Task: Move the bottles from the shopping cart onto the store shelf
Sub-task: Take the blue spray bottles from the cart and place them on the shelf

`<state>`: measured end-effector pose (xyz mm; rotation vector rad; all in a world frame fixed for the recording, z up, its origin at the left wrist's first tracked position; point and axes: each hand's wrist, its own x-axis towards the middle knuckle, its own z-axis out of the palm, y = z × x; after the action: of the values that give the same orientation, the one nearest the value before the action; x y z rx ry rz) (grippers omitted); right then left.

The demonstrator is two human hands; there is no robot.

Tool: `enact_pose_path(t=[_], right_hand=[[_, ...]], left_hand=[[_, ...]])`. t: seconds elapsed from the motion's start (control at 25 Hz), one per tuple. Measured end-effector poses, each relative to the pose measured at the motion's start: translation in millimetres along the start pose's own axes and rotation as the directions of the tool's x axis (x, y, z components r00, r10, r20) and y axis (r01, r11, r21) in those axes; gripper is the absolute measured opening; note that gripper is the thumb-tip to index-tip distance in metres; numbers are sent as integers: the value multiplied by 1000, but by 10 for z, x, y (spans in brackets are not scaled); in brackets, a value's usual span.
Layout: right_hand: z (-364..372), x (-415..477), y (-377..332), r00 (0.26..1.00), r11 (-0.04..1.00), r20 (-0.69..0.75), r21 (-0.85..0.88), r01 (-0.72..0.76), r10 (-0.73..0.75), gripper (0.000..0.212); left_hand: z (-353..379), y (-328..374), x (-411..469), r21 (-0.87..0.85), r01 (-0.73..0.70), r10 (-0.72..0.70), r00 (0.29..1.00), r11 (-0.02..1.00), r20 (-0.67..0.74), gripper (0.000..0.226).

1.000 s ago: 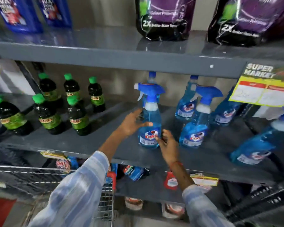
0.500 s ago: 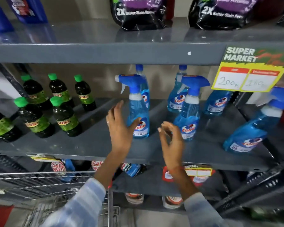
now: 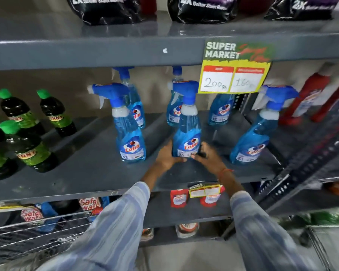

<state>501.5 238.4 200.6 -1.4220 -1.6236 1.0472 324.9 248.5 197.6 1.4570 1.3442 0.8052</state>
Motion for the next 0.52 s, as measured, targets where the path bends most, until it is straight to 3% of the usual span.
enact_pose_path(t=[0.16,0.4,0.48,0.52], right_hand=[[-57,-258,228,998,1000,54,14,13,-14,31],[-67,-355,185,997,1000,81,21,-8,6,49],[-29,-505,39,987,999,-156,24,29,-25,59],[35,-647,-41,933,997,-354,20,80,-68,54]], left_hand=[[163,56,-348,134,-26,37,996,991,-77,74],[180,92,-423,168,-45,54,997,985,-52,82],[146,144,-574,96,-77,84,994,992,-72,94],[118,132,-685,65,-114,123,981,991,-148,96]])
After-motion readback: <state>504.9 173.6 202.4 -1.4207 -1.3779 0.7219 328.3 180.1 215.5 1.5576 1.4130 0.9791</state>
